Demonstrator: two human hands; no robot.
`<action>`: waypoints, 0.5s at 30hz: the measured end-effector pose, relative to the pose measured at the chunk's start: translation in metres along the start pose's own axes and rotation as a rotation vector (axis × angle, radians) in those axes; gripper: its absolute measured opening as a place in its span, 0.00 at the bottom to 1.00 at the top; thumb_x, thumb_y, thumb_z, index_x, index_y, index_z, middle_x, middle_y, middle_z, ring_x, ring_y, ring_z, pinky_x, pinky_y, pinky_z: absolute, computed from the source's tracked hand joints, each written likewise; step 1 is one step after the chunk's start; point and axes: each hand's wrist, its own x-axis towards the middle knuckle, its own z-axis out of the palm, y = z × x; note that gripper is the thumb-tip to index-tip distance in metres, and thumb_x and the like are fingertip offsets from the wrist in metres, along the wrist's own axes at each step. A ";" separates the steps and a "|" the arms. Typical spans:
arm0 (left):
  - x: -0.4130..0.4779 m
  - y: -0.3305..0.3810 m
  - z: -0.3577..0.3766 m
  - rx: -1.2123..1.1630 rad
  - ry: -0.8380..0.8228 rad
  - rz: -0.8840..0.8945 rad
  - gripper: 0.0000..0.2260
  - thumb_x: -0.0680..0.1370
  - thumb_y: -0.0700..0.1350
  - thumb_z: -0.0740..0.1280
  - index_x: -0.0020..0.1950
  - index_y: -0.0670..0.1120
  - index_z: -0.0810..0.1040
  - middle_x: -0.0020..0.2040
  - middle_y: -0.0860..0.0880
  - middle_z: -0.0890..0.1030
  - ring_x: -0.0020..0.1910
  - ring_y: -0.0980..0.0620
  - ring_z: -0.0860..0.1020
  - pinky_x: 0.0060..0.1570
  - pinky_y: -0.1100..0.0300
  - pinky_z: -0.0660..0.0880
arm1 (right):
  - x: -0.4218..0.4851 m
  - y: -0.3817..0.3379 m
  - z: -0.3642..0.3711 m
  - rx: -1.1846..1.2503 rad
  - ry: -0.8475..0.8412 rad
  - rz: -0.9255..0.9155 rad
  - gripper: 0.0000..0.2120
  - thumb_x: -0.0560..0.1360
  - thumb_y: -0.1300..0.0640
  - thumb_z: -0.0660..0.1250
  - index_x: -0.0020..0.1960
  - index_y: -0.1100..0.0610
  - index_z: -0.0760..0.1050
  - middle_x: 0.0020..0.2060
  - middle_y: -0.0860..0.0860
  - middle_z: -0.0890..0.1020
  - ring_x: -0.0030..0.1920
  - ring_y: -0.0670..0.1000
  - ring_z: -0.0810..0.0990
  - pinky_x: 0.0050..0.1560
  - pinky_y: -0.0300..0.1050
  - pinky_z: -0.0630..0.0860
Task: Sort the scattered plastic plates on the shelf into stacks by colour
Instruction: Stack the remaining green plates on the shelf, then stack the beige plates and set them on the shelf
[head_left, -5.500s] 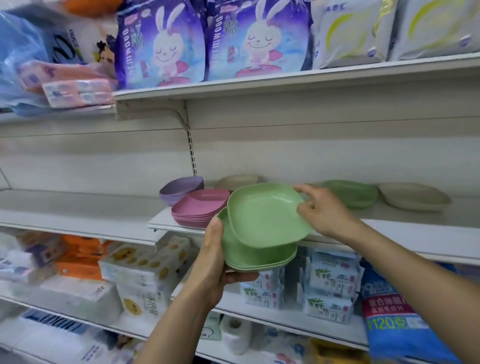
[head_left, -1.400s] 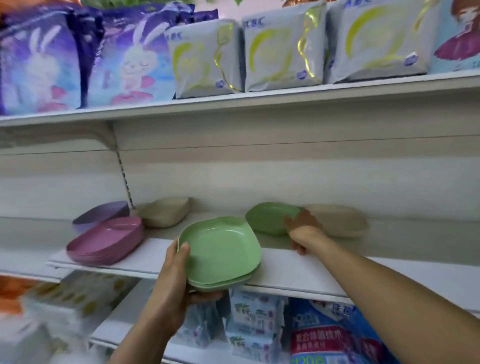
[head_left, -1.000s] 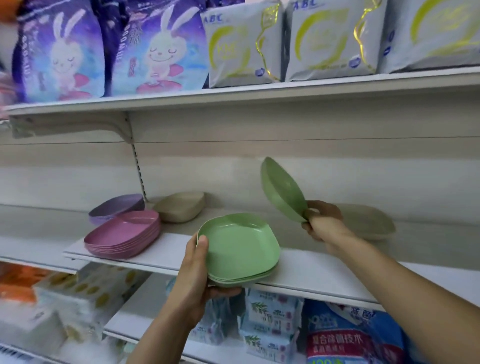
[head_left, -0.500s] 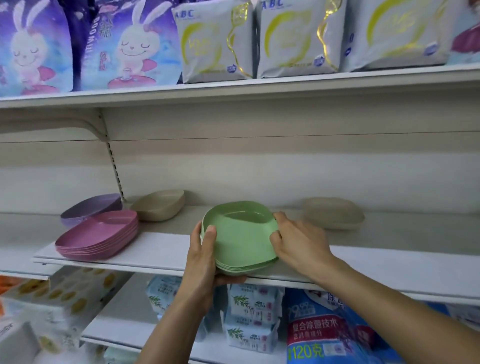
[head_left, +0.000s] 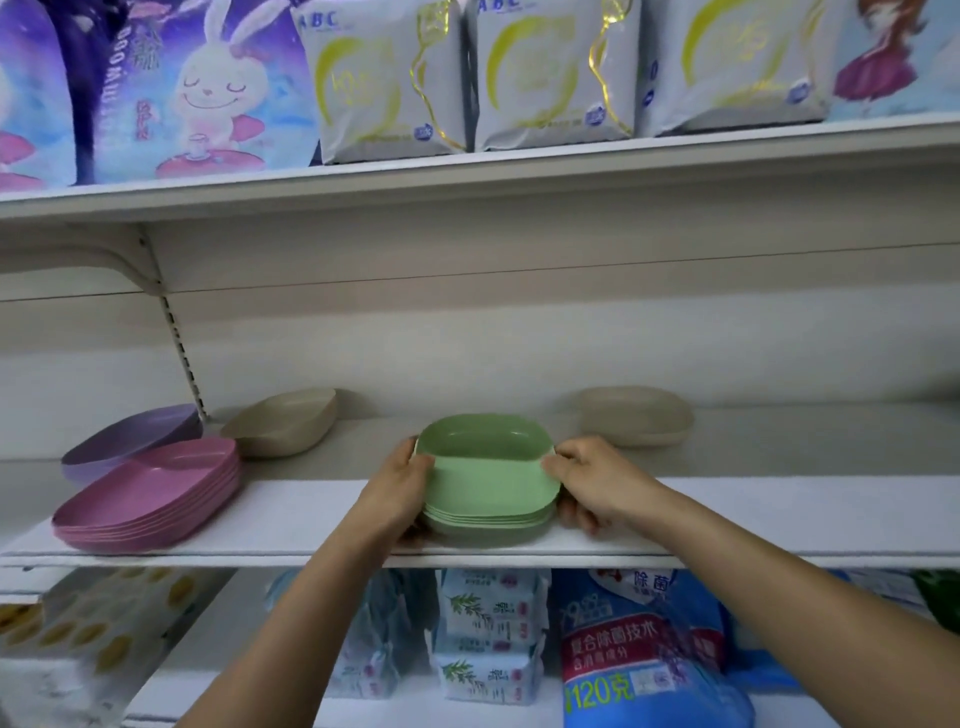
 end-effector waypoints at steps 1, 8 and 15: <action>0.007 -0.002 -0.002 0.096 0.004 0.009 0.14 0.82 0.48 0.54 0.64 0.53 0.72 0.54 0.44 0.80 0.46 0.44 0.78 0.41 0.53 0.76 | 0.000 0.002 -0.003 0.022 -0.006 0.020 0.13 0.82 0.50 0.55 0.50 0.55 0.75 0.28 0.55 0.79 0.20 0.49 0.71 0.21 0.37 0.66; 0.027 -0.013 -0.002 0.241 -0.027 -0.023 0.12 0.80 0.50 0.57 0.58 0.50 0.77 0.41 0.46 0.80 0.32 0.47 0.75 0.29 0.60 0.69 | 0.044 0.031 -0.071 -0.406 0.505 0.110 0.12 0.77 0.50 0.61 0.54 0.53 0.79 0.55 0.55 0.80 0.55 0.57 0.79 0.54 0.46 0.75; 0.026 -0.003 -0.004 0.228 0.109 0.037 0.15 0.81 0.54 0.58 0.63 0.51 0.75 0.55 0.44 0.80 0.43 0.43 0.79 0.31 0.55 0.75 | 0.059 0.060 -0.129 -0.549 0.463 0.382 0.23 0.79 0.49 0.58 0.67 0.62 0.66 0.64 0.61 0.70 0.62 0.61 0.74 0.55 0.50 0.71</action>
